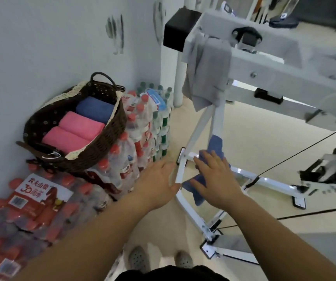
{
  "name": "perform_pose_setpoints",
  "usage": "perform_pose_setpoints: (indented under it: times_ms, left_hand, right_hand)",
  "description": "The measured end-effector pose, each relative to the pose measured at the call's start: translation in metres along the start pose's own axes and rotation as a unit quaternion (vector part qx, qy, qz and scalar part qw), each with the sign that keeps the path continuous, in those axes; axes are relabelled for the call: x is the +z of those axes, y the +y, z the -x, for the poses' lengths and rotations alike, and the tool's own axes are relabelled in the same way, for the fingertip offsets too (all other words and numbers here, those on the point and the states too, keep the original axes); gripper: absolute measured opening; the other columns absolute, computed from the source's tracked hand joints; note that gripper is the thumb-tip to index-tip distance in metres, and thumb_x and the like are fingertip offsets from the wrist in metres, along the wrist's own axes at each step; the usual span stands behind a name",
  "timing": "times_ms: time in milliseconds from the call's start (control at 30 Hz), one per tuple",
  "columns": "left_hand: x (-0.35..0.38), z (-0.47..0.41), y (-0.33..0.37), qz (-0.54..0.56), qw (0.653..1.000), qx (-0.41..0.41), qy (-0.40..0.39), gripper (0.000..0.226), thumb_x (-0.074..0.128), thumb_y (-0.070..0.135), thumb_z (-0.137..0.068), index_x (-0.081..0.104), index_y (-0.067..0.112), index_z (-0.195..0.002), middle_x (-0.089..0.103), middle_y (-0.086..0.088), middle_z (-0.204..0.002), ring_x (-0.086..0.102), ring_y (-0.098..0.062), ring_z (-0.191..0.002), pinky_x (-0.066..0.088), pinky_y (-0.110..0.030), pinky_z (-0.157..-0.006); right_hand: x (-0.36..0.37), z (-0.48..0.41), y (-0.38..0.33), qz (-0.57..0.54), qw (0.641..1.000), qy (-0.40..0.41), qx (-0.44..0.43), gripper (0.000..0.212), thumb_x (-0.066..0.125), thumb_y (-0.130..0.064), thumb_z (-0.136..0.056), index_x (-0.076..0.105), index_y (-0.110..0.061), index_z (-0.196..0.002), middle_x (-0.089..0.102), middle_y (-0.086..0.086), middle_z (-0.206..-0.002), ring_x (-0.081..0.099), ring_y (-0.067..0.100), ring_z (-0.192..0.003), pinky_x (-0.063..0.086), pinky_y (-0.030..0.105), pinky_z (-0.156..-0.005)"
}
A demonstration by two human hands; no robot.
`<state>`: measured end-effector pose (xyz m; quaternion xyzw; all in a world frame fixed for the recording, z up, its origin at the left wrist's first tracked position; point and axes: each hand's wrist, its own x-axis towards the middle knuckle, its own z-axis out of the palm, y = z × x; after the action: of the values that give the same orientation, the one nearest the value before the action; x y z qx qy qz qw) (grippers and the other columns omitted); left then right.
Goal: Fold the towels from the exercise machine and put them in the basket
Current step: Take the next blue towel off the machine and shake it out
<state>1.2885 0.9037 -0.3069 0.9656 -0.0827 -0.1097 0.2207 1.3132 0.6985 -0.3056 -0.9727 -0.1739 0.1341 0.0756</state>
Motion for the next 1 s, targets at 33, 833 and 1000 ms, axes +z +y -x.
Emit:
perform_pose_setpoints:
  times_ms: [33,833,1000]
  left_hand:
    - [0.005,-0.003,0.010,0.004,1.000,0.000,-0.012,0.057,0.054,0.049,-0.094,0.041,0.023,-0.143,0.043,-0.001,-0.146,0.040,-0.023,-0.133,0.033,-0.035,-0.108]
    - [0.102,-0.074,0.079,0.313,0.939,-0.143,-0.002,0.009,0.068,0.010,-0.084,0.061,0.014,-0.089,0.066,-0.005,-0.085,0.063,-0.023,-0.083,0.052,-0.030,-0.073]
    - [0.107,-0.073,0.089,0.288,0.947,-0.140,0.031,0.010,0.064,0.012,-0.089,0.059,0.013,-0.080,0.062,-0.005,-0.075,0.060,-0.024,-0.074,0.050,-0.034,-0.069]
  right_hand:
    - [0.005,0.007,0.011,0.003,1.000,-0.005,0.018,0.088,0.024,-0.073,-0.084,0.017,-0.026,-0.158,0.004,0.004,-0.167,-0.003,0.029,-0.154,-0.001,0.050,-0.122]
    - [0.082,0.034,0.092,-0.011,0.997,0.061,0.036,0.072,0.030,-0.054,-0.099,0.014,-0.017,-0.158,0.009,0.003,-0.167,0.016,0.024,-0.153,0.031,0.048,-0.117]
    - [0.080,0.035,0.094,-0.035,0.998,0.052,0.017,0.070,0.021,-0.055,-0.101,0.005,-0.021,-0.159,-0.004,-0.002,-0.167,0.001,0.018,-0.154,0.020,0.044,-0.122]
